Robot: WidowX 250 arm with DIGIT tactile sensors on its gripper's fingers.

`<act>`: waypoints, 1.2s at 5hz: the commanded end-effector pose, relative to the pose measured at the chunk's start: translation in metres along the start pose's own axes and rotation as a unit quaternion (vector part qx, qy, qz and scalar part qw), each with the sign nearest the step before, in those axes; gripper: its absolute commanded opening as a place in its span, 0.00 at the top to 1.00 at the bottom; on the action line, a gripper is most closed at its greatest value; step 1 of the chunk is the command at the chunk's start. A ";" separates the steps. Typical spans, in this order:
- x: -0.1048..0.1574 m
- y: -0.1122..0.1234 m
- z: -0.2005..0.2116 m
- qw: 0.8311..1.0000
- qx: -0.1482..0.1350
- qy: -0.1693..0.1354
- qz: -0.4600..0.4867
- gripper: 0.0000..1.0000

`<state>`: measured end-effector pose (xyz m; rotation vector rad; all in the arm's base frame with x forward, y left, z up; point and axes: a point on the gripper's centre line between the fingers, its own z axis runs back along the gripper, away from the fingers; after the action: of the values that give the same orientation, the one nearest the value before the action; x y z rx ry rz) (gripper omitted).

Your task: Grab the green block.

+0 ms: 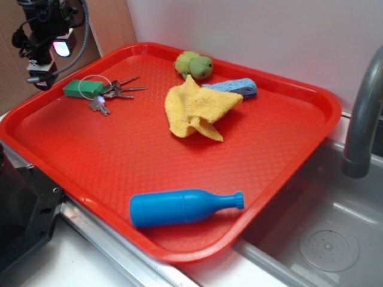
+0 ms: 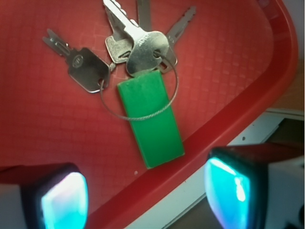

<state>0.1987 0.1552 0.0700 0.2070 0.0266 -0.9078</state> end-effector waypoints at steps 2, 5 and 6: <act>0.038 0.014 -0.028 0.994 0.032 0.012 -0.104 0.00; 0.001 0.005 -0.023 0.996 0.008 0.007 -0.093 0.00; -0.002 0.012 -0.032 0.995 0.004 0.010 -0.096 0.00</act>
<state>0.2007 0.1738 0.0339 0.1861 0.0741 -1.0888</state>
